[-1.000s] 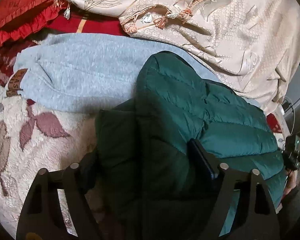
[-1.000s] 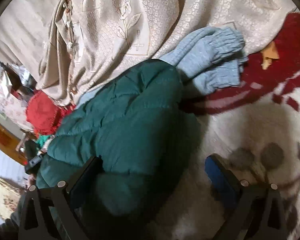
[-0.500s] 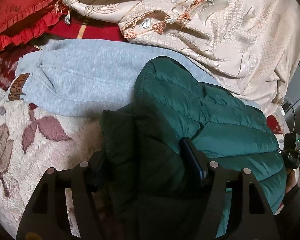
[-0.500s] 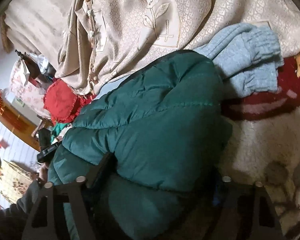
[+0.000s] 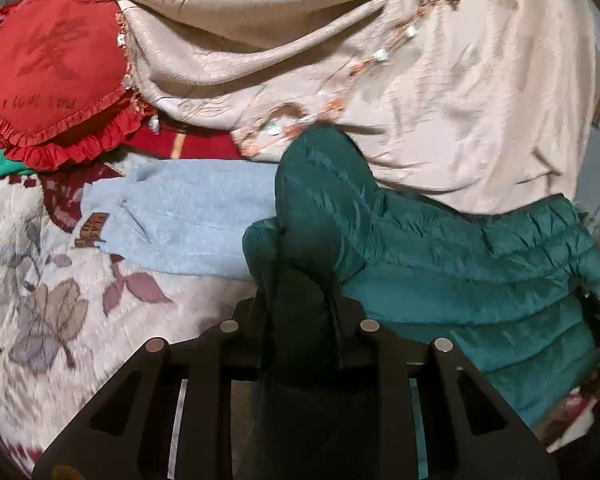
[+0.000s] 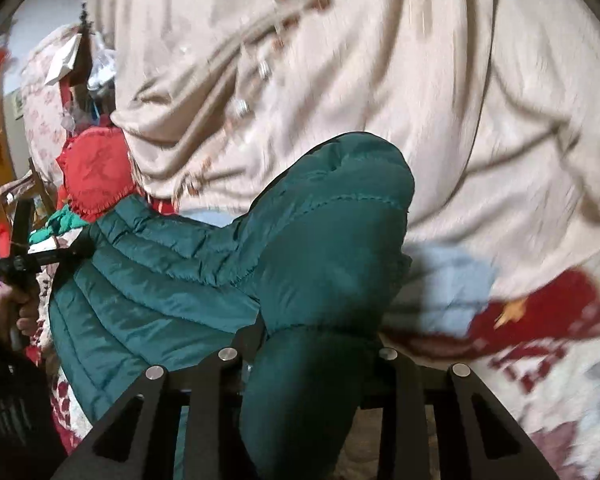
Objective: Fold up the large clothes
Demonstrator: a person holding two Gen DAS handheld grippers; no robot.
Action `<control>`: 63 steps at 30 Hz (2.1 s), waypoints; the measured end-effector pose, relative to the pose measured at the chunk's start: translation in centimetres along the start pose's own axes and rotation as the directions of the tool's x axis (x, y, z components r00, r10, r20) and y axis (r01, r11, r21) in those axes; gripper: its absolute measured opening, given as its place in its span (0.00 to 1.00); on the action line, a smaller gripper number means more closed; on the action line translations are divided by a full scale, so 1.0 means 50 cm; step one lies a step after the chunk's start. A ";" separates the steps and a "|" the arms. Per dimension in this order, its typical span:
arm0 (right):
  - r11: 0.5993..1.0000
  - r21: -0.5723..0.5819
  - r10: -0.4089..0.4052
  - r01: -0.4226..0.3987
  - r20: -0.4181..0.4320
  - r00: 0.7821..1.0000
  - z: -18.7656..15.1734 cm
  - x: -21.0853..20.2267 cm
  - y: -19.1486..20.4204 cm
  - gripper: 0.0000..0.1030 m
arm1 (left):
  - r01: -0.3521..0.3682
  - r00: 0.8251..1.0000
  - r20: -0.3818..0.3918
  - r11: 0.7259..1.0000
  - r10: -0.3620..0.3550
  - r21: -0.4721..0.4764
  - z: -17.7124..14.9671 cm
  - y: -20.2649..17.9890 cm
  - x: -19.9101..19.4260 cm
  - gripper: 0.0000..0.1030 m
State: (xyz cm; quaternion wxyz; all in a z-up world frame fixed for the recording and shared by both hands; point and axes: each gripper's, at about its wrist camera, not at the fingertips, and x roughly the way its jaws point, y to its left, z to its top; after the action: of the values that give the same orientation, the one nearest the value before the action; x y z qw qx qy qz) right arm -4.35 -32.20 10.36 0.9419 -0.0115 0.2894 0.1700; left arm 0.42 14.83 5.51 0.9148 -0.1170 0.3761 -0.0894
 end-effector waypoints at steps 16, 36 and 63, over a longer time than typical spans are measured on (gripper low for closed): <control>0.980 0.196 0.030 0.026 -0.273 0.962 -0.120 0.060 -0.086 0.49 | -0.057 0.989 -0.136 0.998 0.055 -0.008 -0.106 -0.058 0.034 0.48; 0.873 0.241 -0.329 0.423 -0.350 0.877 -0.092 0.094 -0.059 0.51 | -0.175 0.982 -0.037 0.969 0.184 0.172 -0.014 -0.239 0.116 0.60; 0.971 0.097 -0.182 0.218 -0.291 0.939 -0.131 0.039 0.118 0.72 | -0.150 0.981 -0.092 0.964 0.174 0.221 -0.164 -0.297 0.024 0.73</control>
State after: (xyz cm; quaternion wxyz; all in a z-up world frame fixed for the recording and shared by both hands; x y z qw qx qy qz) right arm -8.34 -26.81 4.30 0.9027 -0.0043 0.4273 0.0510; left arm -5.67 -0.86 3.24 0.9041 0.0181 0.4226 -0.0605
